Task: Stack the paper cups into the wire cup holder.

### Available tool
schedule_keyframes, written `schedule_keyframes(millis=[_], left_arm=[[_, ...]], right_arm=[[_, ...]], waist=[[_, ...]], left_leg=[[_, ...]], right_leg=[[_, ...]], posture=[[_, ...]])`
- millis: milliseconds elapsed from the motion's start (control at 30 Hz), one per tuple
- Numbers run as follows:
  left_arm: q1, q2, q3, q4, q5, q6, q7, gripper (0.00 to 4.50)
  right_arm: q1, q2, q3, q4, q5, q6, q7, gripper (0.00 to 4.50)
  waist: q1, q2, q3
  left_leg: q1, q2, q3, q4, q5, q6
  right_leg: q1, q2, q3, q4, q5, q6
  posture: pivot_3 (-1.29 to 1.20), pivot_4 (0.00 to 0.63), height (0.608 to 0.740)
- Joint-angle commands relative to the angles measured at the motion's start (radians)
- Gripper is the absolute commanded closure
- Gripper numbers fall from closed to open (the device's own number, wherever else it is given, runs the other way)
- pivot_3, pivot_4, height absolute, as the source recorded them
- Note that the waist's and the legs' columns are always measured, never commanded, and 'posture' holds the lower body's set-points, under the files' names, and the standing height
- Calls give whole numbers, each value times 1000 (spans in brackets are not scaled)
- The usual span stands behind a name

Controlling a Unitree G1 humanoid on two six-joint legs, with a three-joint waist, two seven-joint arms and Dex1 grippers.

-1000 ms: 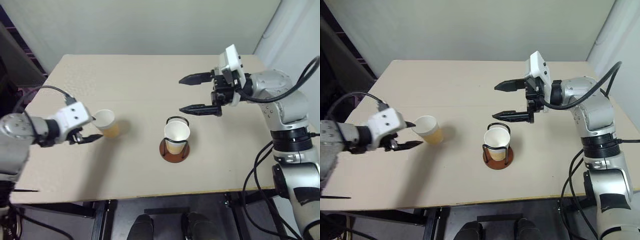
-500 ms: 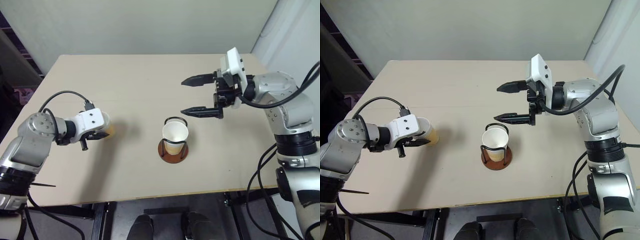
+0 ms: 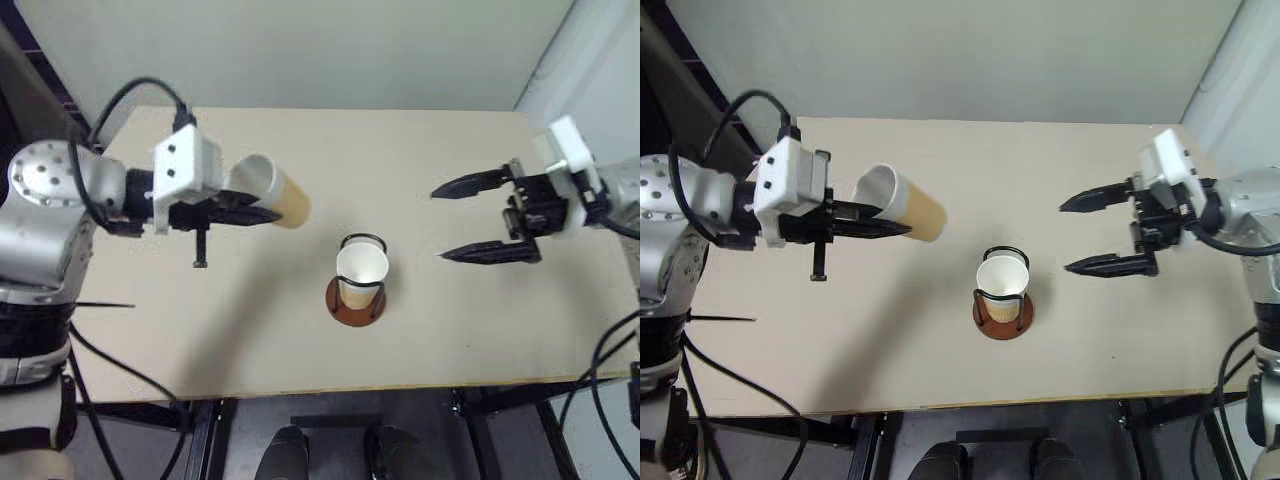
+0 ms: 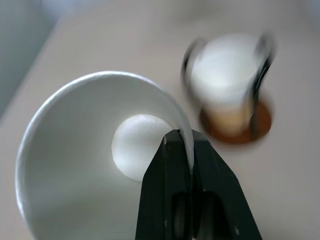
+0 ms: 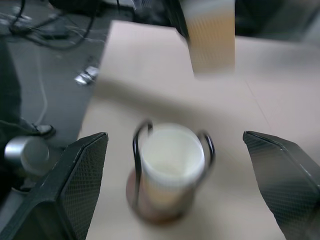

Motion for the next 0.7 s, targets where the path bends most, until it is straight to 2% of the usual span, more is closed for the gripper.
schedule_keyframes(millis=[33, 167, 300, 600, 700], left_arm=[[-87, -46, -62, 6, -19, -26, -91, 4476], [-161, -123, -160, 83, 34, -96, -173, 4476], [-187, -168, -231, 140, 116, -175, -209, 4476], [-170, -206, -287, 182, 196, -245, -215, 4476], [-162, -209, -301, 175, 211, -246, -213, 3845]], right_arm=[[42, -69, -93, 3, 3, -29, 11, 0], [102, -93, -132, -41, 15, -22, -21, 0], [140, -95, -158, -93, 31, -4, -56, 0], [197, -111, -193, -144, 47, 9, -103, 0], [201, -113, -190, -146, 45, 5, -108, 0]], waist=[[-2, 0, 0], [-17, 2, 1], [-23, 2, 1], [-16, 2, 1], [-14, 2, 1]], left_leg=[[2, 1, 0, 1, 0, 1], [10, 1, 2, 2, -1, 4], [12, 0, 3, 5, -1, 5], [10, -4, 5, 8, -6, 15], [10, -6, 8, 9, -10, 18]], right_leg=[[2, 0, 1, 0, 0, 1], [10, 1, 3, -1, 1, 4], [14, 3, 4, -2, -1, 8], [16, 3, 20, -3, -5, 22], [16, 2, 23, -5, -5, 25]], posture=[[0, 150, 740], [0, 150, 740], [0, 150, 740], [0, 150, 740], [0, 150, 740]])
